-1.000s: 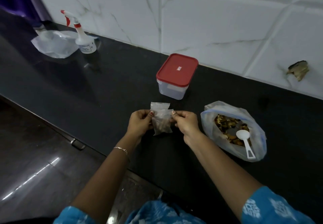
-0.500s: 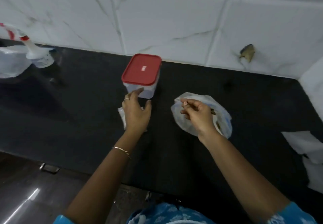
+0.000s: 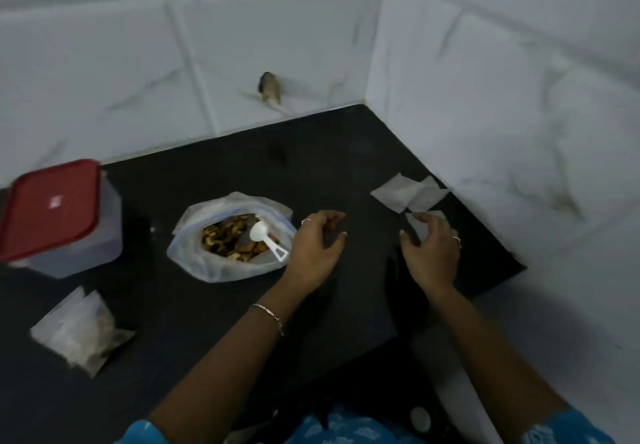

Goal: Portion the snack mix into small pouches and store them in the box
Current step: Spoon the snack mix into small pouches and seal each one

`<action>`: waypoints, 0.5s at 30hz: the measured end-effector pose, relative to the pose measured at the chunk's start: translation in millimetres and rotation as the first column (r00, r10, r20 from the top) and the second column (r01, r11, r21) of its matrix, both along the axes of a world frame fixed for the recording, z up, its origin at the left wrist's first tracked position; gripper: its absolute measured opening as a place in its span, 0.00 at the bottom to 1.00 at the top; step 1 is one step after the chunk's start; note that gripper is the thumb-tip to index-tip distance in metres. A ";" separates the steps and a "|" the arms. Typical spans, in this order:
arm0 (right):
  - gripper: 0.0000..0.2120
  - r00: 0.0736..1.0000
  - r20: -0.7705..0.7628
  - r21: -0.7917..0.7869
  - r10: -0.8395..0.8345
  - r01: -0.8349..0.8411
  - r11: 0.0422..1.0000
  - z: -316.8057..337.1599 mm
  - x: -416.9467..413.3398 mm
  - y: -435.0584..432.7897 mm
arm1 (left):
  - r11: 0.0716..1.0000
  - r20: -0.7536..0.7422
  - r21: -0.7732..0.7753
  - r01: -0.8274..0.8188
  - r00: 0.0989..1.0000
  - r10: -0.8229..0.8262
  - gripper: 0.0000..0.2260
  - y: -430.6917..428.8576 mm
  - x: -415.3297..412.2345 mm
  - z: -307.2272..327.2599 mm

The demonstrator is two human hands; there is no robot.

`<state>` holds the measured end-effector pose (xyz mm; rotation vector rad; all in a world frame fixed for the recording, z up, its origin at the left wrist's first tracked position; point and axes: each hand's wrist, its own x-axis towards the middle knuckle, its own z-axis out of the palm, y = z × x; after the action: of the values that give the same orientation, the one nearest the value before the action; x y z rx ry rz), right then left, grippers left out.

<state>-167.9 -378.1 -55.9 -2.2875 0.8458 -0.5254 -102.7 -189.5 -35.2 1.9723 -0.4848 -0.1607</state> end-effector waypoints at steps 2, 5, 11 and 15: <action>0.23 0.995 -0.097 -0.071 -0.008 0.001 0.998 -3.0 -8.0 -24.5 | 0.991 -0.023 0.066 0.115 0.993 -0.113 0.15 -19.7 -1.0 -7.4; 0.29 0.977 -0.208 -0.073 0.039 -0.055 0.996 -3.7 -13.4 -47.3 | 0.954 -0.026 0.177 0.240 0.971 -0.239 0.16 -40.9 -3.6 -13.6; 0.22 0.951 -0.303 -0.112 0.055 -0.093 0.989 -6.5 -13.3 -58.7 | 0.944 -0.111 0.206 0.256 0.965 -0.238 0.15 -63.4 0.3 -18.7; 0.18 0.964 -0.261 -0.050 0.040 -0.055 0.997 -0.3 -16.8 -54.4 | 0.982 -0.308 0.087 0.169 0.942 -0.135 0.13 -67.7 -1.4 -13.5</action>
<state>-184.7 -432.5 -56.2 -2.4586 0.9070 -0.2318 -104.1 -257.1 -48.7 1.9735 -0.4345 -0.5903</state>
